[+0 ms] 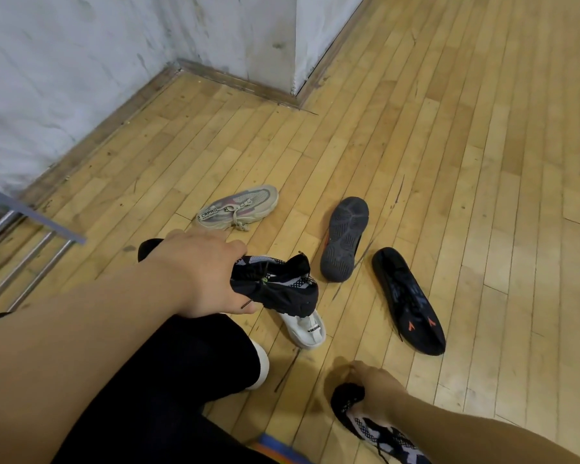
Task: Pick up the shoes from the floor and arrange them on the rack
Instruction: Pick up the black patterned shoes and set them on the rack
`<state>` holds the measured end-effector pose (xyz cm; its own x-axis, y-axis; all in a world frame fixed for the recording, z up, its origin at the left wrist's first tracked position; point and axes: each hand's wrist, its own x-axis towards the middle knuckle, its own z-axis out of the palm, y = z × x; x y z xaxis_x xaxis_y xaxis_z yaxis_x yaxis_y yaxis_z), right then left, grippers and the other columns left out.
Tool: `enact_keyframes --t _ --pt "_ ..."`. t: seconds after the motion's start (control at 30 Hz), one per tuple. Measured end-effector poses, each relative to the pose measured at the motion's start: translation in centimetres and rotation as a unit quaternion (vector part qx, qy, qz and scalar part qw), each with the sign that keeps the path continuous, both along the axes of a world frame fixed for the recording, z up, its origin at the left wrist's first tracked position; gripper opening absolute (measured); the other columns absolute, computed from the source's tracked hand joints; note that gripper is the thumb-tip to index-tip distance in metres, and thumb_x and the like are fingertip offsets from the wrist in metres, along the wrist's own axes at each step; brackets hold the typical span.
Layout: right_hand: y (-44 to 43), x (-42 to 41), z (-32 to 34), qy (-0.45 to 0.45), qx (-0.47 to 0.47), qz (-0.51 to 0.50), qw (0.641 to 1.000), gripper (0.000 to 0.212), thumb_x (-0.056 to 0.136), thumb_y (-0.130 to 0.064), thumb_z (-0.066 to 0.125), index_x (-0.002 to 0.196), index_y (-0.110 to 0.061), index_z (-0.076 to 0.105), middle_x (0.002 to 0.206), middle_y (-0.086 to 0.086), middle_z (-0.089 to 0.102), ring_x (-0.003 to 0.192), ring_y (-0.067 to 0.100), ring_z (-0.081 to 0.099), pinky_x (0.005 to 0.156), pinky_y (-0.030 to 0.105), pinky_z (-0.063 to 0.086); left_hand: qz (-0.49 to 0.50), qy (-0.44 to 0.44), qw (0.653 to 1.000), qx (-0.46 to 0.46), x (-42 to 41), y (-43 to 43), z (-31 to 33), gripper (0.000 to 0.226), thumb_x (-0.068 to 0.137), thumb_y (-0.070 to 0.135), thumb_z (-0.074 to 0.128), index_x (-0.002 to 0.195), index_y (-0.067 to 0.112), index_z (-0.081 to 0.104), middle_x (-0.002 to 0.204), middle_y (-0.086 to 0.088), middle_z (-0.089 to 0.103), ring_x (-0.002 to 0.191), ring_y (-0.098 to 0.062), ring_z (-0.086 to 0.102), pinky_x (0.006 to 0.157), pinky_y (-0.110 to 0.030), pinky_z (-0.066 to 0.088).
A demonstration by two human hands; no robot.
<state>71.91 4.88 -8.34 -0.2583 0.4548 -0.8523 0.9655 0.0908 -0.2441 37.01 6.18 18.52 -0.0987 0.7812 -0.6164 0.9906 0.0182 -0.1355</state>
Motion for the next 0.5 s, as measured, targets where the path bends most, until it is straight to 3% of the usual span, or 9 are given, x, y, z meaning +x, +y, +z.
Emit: enact_keyframes --t 0.13,0.3,0.4,0.5 --pt "2.6 -1.4 2.0 0.066 0.028 -0.082 0.994 0.104 0.074 -0.054 0.083 0.159 -0.040 0.026 0.143 0.004 0.057 0.122 0.024 0.061 0.098 0.033 0.051 -0.003 -0.008 1.000 0.011 -0.5 -0.1 0.1 0.085 0.071 0.093 0.047 0.135 0.037 0.047 0.113 0.007 0.052 0.109 -0.021 0.053 0.093 -0.041 0.045" --pt "7.7 -5.7 8.8 0.206 0.100 -0.124 0.966 0.092 0.086 -0.061 0.074 0.161 -0.049 0.021 0.150 -0.010 0.052 0.134 0.018 0.056 0.107 0.031 0.047 0.007 -0.024 0.998 0.056 -1.1 -0.4 0.8 0.084 0.066 0.097 0.046 0.125 0.037 0.053 0.110 0.009 0.055 0.107 -0.021 0.055 0.092 -0.043 0.047" --pt "11.3 -9.1 13.7 0.265 0.136 -0.134 0.945 0.078 0.091 -0.054 0.071 0.159 -0.043 0.034 0.147 -0.011 0.052 0.135 0.020 0.055 0.108 0.037 0.050 0.040 -0.049 0.995 0.081 -1.8 -0.8 3.0 0.085 0.064 0.095 0.049 0.128 0.040 0.053 0.106 0.013 0.052 0.107 -0.020 0.054 0.093 -0.042 0.047" --pt "14.5 -12.6 18.2 0.287 0.178 -0.203 0.919 0.068 0.090 -0.051 0.072 0.152 -0.039 0.047 0.147 -0.002 0.056 0.125 0.027 0.061 0.097 0.045 0.059 0.068 -0.058 0.987 0.132 -3.6 -2.0 7.0 0.084 0.062 0.096 0.048 0.131 0.047 0.048 0.104 0.017 0.051 0.105 -0.016 0.052 0.092 -0.039 0.047"
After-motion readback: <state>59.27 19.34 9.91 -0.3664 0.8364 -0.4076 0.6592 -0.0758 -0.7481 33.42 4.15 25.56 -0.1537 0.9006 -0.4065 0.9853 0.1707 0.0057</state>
